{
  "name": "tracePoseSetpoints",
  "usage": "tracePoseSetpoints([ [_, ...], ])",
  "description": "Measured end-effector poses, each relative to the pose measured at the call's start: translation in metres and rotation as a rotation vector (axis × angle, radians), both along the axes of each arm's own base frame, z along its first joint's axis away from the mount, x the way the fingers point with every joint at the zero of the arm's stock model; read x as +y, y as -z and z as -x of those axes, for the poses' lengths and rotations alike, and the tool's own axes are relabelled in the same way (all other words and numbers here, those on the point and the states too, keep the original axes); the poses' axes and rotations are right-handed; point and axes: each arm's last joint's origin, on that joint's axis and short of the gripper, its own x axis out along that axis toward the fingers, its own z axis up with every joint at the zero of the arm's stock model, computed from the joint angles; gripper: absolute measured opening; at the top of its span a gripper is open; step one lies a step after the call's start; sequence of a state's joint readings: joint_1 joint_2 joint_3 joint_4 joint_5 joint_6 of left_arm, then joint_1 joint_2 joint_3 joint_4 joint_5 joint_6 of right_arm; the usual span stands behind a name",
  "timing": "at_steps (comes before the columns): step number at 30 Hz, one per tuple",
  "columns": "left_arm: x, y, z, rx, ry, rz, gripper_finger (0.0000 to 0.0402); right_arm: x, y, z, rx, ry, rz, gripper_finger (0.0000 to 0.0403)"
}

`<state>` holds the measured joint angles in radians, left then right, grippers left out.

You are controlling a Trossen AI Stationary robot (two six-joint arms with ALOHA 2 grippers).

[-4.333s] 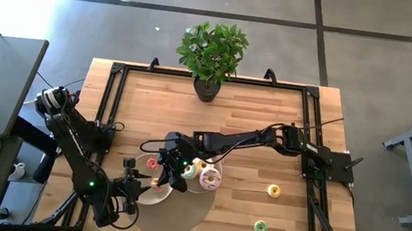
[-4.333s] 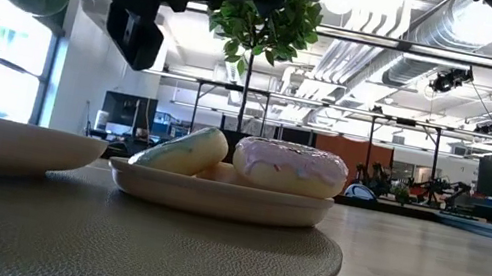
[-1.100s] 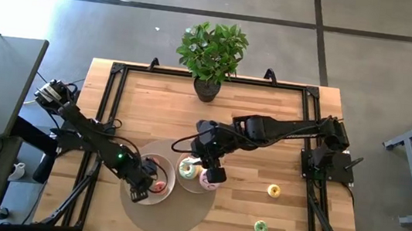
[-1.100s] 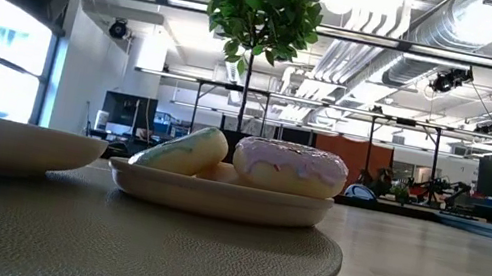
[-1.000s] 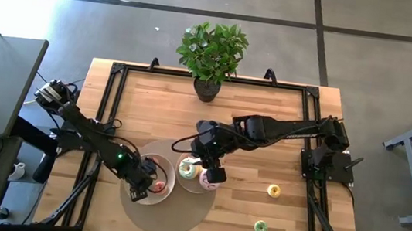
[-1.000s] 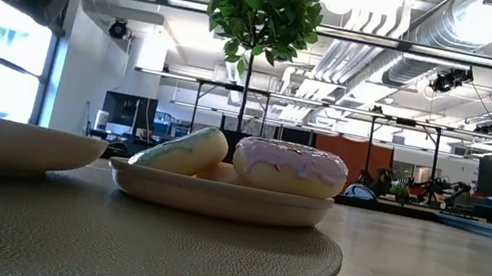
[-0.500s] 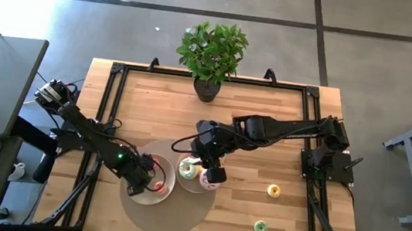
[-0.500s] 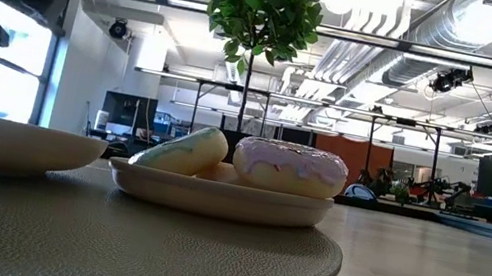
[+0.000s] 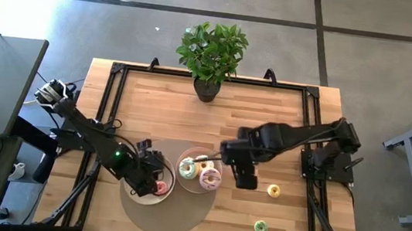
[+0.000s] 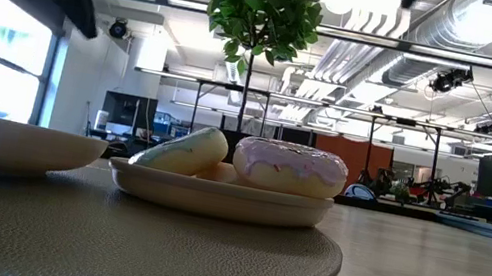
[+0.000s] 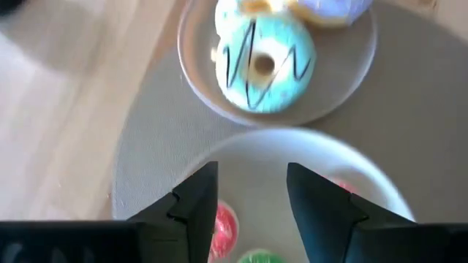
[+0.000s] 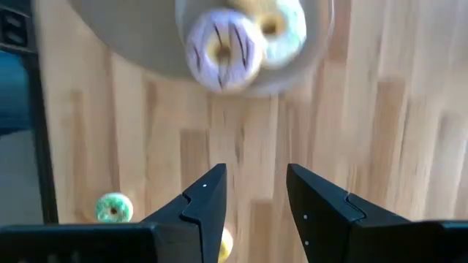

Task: Pick & Place donuts
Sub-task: Put the small yellow donut on the left white plate

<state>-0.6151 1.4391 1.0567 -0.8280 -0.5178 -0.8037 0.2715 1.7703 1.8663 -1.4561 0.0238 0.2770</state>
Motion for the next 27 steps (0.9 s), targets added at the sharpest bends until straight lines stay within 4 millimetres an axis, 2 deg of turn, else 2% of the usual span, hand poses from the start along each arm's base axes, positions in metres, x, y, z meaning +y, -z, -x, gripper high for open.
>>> tracePoseSetpoints([
  [4, -0.001, -0.006, -0.002, -0.030, 0.001, -0.023, 0.0146, 0.014, 0.027, 0.020, 0.114, 0.059, 0.035, 0.0139],
  [7, 0.000, -0.006, -0.001, -0.016, 0.000, -0.033, 0.0140, 0.018, 0.045, 0.042, 0.164, 0.109, 0.071, 0.0139],
  [12, 0.000, -0.006, -0.001, -0.016, 0.000, -0.034, 0.0132, 0.010, 0.072, 0.081, 0.184, 0.229, 0.002, 0.0139],
  [18, 0.001, -0.006, -0.001, -0.042, -0.015, -0.068, 0.0130, 0.002, 0.111, 0.126, 0.123, 0.377, -0.107, 0.0139],
  [21, 0.001, -0.007, -0.002, -0.055, -0.017, -0.082, 0.0130, 0.004, 0.133, 0.138, 0.117, 0.405, -0.172, 0.0139],
  [27, 0.002, -0.007, -0.002, -0.052, -0.005, -0.095, 0.0130, 0.008, 0.171, 0.146, 0.125, 0.383, -0.233, 0.0139],
])
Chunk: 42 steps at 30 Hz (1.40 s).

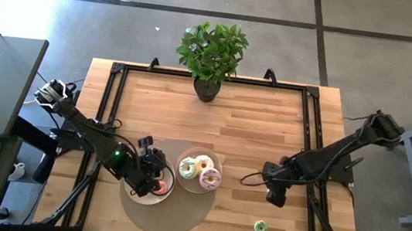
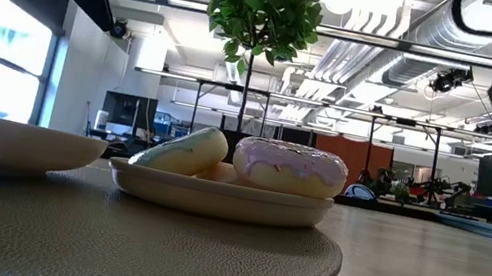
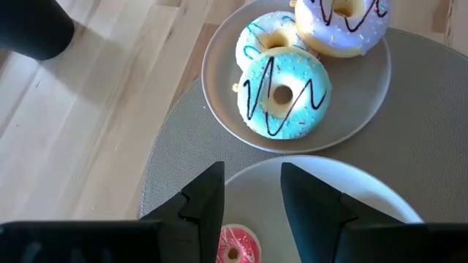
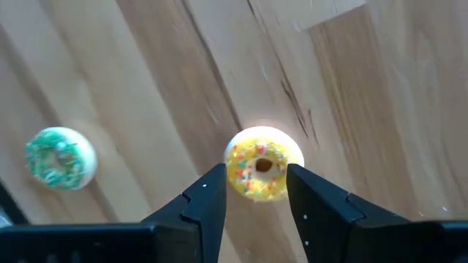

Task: Pick & Place donuts
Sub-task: Put the small yellow donut on the left white plate

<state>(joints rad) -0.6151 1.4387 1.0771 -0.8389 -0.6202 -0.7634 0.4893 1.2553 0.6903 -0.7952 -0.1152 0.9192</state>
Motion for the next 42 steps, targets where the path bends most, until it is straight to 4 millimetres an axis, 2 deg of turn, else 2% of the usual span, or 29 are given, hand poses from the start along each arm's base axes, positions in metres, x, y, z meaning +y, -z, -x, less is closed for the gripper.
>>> tracePoseSetpoints([
  [5, 0.000, 0.000, 0.000, -0.002, 0.000, 0.002, 0.0130, -0.003, 0.010, 0.005, 0.010, -0.035, 0.031, 0.0150],
  [13, 0.000, -0.001, -0.001, -0.021, -0.009, -0.014, 0.0130, -0.004, 0.010, 0.003, -0.081, -0.344, 0.132, 0.0178],
  [23, -0.003, -0.003, -0.005, -0.073, -0.012, 0.021, 0.0130, -0.004, 0.010, 0.002, -0.083, -0.319, 0.115, 0.0175],
  [35, -0.003, -0.003, -0.006, -0.097, -0.050, 0.059, 0.0130, -0.002, 0.011, 0.004, -0.056, -0.331, 0.094, 0.0255],
  [42, -0.004, -0.003, -0.006, -0.091, -0.048, 0.068, 0.0130, 0.009, 0.031, 0.012, -0.019, -0.356, 0.100, 0.0257],
])
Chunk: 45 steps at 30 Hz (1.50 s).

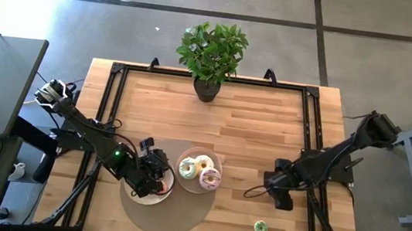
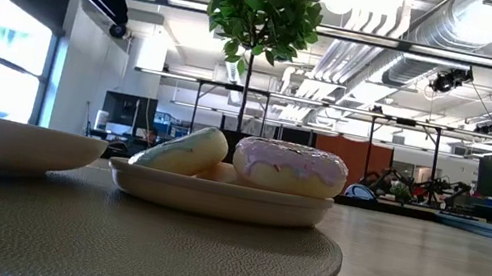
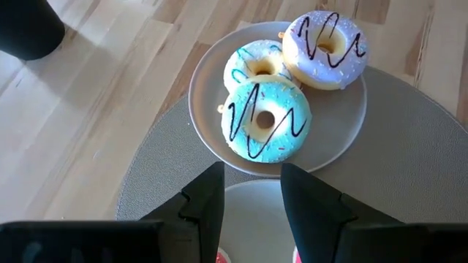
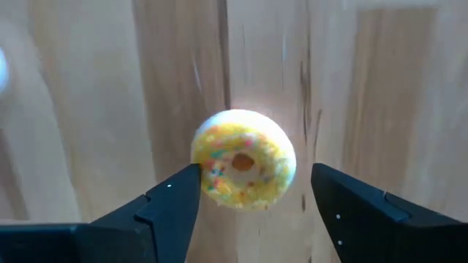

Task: Pick & Place donuts
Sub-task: Put the small yellow donut on the left white plate

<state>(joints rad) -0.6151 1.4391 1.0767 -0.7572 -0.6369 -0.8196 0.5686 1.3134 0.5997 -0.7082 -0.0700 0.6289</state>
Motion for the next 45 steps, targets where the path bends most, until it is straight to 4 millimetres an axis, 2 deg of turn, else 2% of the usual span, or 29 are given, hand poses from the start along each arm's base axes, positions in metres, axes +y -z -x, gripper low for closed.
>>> tracePoseSetpoints([
  [8, 0.000, 0.000, 0.000, 0.000, 0.001, -0.003, 0.0130, 0.005, 0.008, 0.001, -0.008, 0.001, -0.020, 0.0252],
  [15, 0.000, 0.000, 0.000, 0.001, 0.001, -0.004, 0.0130, 0.006, 0.008, 0.000, -0.002, 0.042, -0.045, 0.0200],
  [18, 0.000, 0.000, 0.000, 0.001, 0.001, -0.004, 0.0130, 0.005, 0.008, 0.001, 0.007, 0.029, -0.042, 0.0191],
  [31, 0.000, 0.000, 0.000, 0.001, 0.001, -0.004, 0.0130, 0.004, 0.007, 0.001, -0.006, -0.009, 0.009, 0.0245],
  [38, 0.000, 0.000, 0.000, 0.001, 0.001, -0.004, 0.0130, 0.007, -0.014, -0.008, -0.032, -0.033, 0.080, 0.0248],
  [45, 0.000, 0.000, 0.000, 0.004, 0.005, 0.001, 0.0130, 0.005, -0.007, -0.004, -0.017, -0.014, 0.075, 0.0248],
])
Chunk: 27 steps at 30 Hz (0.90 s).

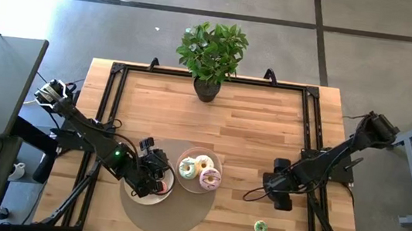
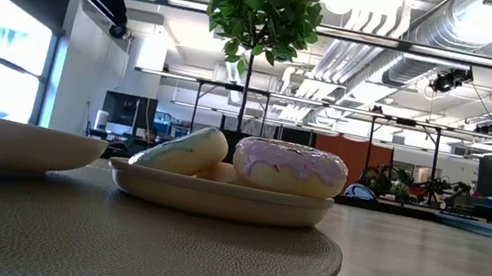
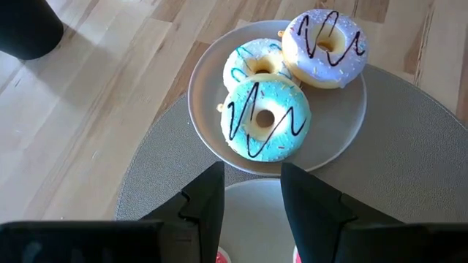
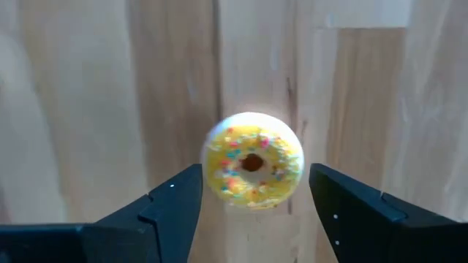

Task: Pick & Place donuts
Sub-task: Put the small yellow donut on the left white plate

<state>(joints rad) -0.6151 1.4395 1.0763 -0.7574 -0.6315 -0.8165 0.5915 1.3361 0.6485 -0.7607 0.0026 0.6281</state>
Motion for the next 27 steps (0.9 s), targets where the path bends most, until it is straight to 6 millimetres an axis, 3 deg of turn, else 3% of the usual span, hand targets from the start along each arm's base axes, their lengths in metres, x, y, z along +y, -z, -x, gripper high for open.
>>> tracePoseSetpoints([
  [10, 0.000, 0.000, 0.000, 0.011, 0.009, 0.015, 0.0130, -0.003, 0.014, 0.005, -0.015, -0.002, -0.012, 0.0247],
  [15, 0.000, 0.000, 0.000, 0.011, 0.009, 0.015, 0.0130, -0.002, 0.013, 0.004, -0.002, -0.003, -0.040, 0.0223],
  [23, -0.001, 0.000, 0.000, 0.011, 0.009, 0.016, 0.0130, -0.001, 0.012, 0.003, 0.009, -0.007, -0.068, 0.0107],
  [27, -0.001, -0.005, -0.001, 0.001, 0.007, 0.024, 0.0130, 0.007, -0.005, -0.009, -0.057, -0.011, -0.099, 0.0033],
])
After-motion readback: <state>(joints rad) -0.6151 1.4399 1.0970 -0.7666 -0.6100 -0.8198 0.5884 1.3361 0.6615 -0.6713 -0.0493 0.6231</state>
